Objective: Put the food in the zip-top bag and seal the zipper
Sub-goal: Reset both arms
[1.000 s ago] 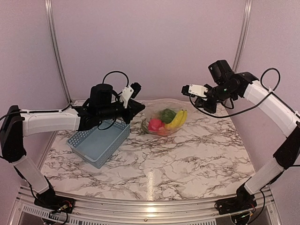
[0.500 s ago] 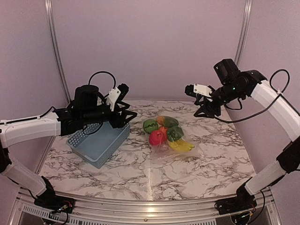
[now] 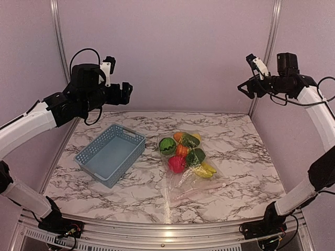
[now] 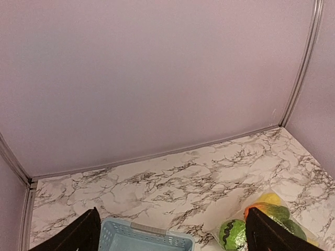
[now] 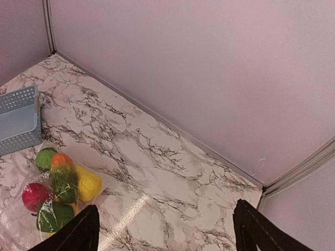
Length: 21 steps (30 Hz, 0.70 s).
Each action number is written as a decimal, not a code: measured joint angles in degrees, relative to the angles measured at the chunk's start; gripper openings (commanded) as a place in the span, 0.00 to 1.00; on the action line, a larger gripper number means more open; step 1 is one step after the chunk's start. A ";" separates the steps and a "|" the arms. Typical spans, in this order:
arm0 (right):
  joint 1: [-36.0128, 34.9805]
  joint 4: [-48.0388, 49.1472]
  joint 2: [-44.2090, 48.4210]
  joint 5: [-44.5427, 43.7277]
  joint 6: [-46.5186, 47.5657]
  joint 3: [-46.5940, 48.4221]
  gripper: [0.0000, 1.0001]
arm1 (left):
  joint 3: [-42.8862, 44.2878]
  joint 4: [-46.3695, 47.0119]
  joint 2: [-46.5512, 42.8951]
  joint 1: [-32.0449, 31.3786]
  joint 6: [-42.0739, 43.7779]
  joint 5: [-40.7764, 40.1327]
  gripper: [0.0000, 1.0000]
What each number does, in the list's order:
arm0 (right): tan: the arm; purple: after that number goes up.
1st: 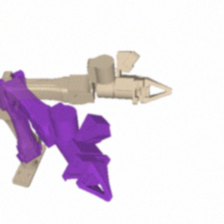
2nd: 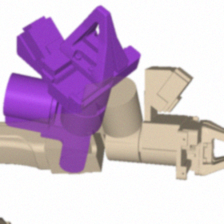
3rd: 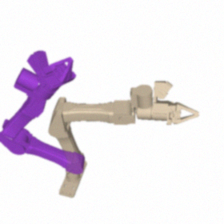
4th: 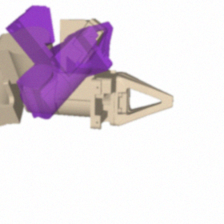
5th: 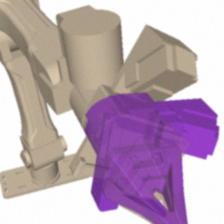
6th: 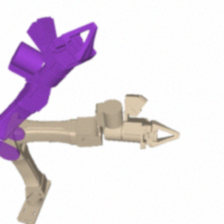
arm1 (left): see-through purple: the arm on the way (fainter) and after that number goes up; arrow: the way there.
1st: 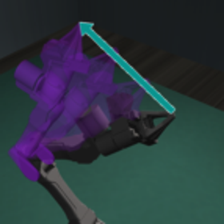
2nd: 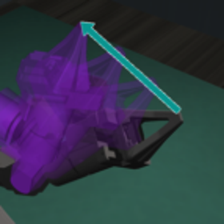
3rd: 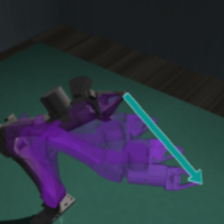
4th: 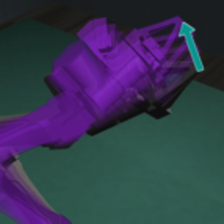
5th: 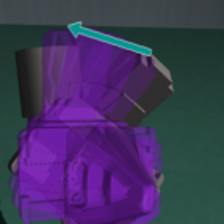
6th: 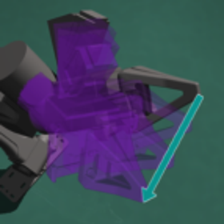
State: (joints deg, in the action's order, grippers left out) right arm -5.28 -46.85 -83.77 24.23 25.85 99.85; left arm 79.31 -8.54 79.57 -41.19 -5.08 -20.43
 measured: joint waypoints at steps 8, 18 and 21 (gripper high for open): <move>2.29 21.00 8.79 -1.51 -11.43 -22.60 0.99 | -6.08 -0.57 -1.03 0.04 -8.13 -10.95 0.99; 2.29 26.95 13.09 -11.37 -18.14 -27.82 0.98 | -6.58 -0.85 -1.27 0.04 -9.31 -12.72 0.99; 2.29 26.95 13.66 -12.22 -18.21 -27.80 0.98 | -6.58 -0.85 -1.27 0.04 -9.27 -12.76 0.99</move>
State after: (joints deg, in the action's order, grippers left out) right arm -2.98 -19.90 -70.11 12.01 7.64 72.05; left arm 72.73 -9.39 78.30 -41.15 -14.35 -33.19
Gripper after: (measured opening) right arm 0.985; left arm 0.989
